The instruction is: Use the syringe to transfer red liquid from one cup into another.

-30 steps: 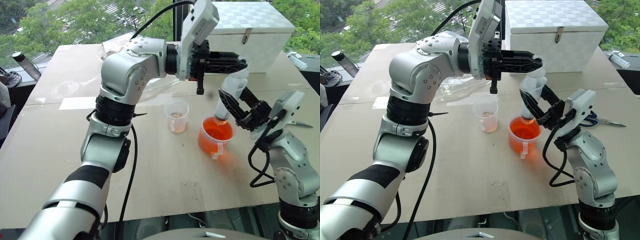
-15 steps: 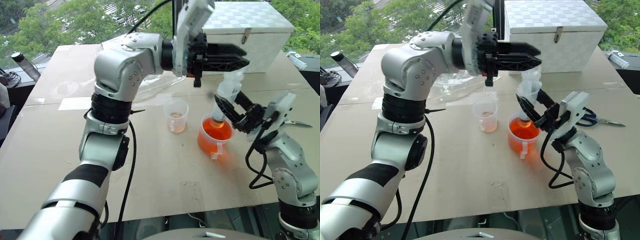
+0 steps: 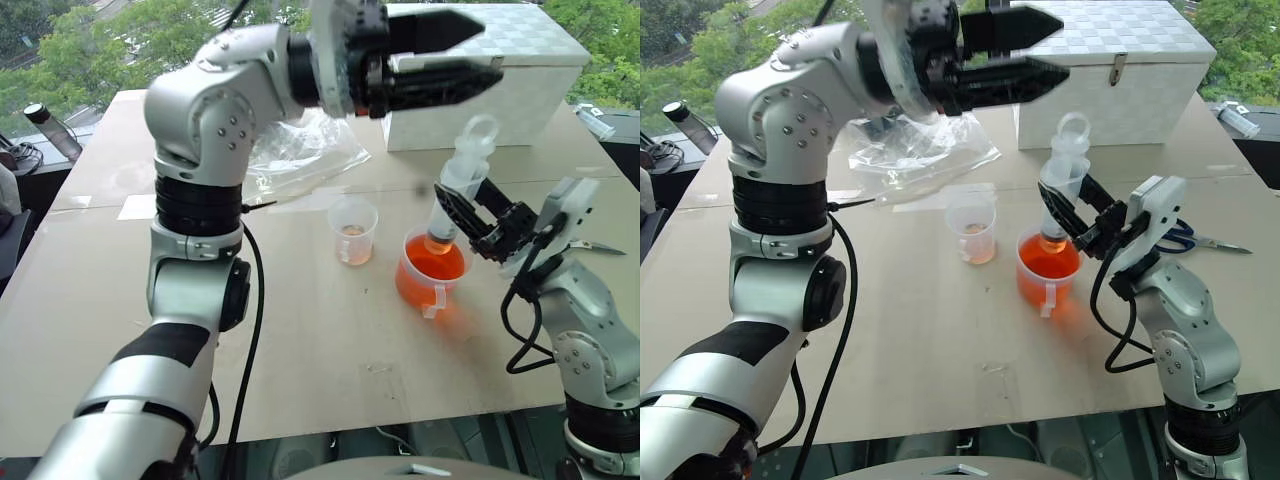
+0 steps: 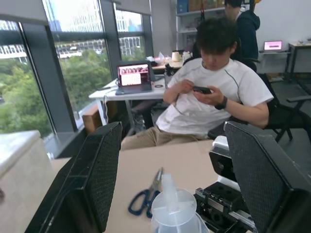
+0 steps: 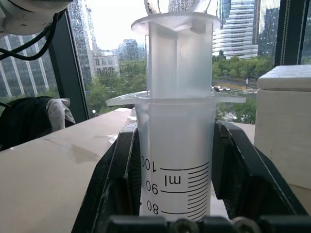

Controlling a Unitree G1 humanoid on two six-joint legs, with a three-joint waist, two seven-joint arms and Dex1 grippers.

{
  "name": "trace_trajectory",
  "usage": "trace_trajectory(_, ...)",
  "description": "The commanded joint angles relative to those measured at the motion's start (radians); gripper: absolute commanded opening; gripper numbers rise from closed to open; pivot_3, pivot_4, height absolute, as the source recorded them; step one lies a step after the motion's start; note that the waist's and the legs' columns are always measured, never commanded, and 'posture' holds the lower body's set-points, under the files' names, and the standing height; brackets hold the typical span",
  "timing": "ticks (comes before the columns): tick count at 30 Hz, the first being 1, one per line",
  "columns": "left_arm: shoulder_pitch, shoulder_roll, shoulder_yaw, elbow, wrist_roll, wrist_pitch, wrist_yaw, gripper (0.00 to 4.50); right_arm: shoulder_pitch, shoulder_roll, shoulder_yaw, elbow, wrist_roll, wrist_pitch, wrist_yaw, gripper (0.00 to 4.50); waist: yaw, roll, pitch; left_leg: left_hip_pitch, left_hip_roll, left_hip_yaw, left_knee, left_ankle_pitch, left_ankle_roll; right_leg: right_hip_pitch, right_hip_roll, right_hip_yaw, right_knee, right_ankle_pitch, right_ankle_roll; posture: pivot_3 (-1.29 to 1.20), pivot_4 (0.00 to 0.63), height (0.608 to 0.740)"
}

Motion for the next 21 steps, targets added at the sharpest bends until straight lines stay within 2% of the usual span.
trace_trajectory(1,-0.016,0.032,0.03,0.003,0.018,-0.031,0.019,3.38,-0.049,-0.024,-0.06,-0.067,0.097,0.032,-0.04,1.48,0.0,0.0,0.0,0.0,0.0,0.0,0.0,0.0,0.0,0.0,0.0,0.0,0.0,0.0,0.0,0.0,0.15,0.74)
trace_trajectory(6,0.014,0.081,0.039,0.019,0.048,-0.06,0.029,3.38,-0.089,-0.053,-0.079,-0.071,0.17,0.071,-0.068,1.48,0.0,0.0,0.0,0.0,0.0,0.0,0.0,0.0,0.0,0.0,0.0,0.0,0.0,0.0,0.0,0.0,0.15,0.74)
trace_trajectory(13,0.115,0.227,0.064,0.015,0.121,-0.109,0.019,3.38,-0.05,-0.163,-0.091,-0.052,0.227,0.139,0.003,1.48,0.0,0.0,0.0,0.0,0.0,0.0,0.0,0.0,0.0,0.0,-0.001,0.0,0.0,0.0,0.0,0.0,0.15,0.74)
trace_trajectory(17,0.16,0.293,0.085,0.006,0.133,-0.119,0.022,3.38,-0.156,-0.184,-0.099,-0.003,0.277,0.152,-0.007,1.48,-0.002,0.0,0.0,0.0,0.001,0.0,0.0,0.0,0.0,0.0,-0.002,0.0,0.0,0.0,0.0,0.0,0.15,0.74)
trace_trajectory(21,0.182,0.334,0.104,-0.003,0.141,-0.121,0.035,3.38,-0.321,-0.151,-0.056,0.063,0.324,0.179,-0.023,1.48,-0.001,0.0,0.0,0.0,0.001,0.0,0.0,0.0,0.0,0.0,-0.002,-0.001,0.0,0.0,0.0,0.0,0.15,0.74)
